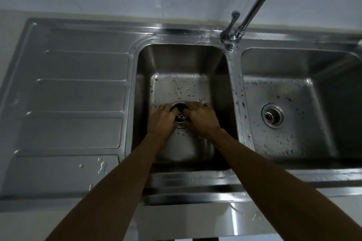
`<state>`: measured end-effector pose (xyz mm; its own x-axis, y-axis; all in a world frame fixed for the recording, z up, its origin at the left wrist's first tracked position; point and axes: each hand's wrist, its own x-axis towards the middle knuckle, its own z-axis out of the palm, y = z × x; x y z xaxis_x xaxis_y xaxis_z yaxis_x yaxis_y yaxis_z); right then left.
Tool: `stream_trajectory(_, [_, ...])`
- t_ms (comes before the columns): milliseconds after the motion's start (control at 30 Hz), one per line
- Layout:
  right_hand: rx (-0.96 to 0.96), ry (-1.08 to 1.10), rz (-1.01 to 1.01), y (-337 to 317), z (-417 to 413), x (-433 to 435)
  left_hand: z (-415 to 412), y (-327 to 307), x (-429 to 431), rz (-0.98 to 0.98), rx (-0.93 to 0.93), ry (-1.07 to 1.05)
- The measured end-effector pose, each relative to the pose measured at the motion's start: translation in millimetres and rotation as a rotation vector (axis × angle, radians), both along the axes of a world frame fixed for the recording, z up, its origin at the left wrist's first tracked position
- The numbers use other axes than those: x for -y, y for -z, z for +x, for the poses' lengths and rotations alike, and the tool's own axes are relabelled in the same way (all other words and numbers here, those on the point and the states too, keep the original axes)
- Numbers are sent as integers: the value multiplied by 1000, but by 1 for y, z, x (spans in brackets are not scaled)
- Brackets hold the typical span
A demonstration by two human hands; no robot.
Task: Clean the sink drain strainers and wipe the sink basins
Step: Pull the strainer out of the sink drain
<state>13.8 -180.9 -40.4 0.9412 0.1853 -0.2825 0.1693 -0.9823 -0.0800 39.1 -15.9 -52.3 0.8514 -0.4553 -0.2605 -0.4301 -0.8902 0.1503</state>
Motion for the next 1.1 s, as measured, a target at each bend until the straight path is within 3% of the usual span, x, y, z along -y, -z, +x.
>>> stream_trajectory(100, [42, 48, 42, -21, -3, 2, 2, -28, -1, -88, 11, -6])
stream_trajectory(333, [210, 91, 122, -102, -15, 32, 11, -117, 18, -61, 108, 60])
stream_trajectory(633, [297, 261, 190, -166, -82, 165, -21, -192, 154, -159, 160, 290])
stream_trajectory(900, [109, 408, 177, -132, -153, 306, -87, -143, 314, -145, 94, 369])
stream_trajectory(1100, [-107, 278, 166, -52, -147, 336, -106, -57, 336, -57, -55, 255])
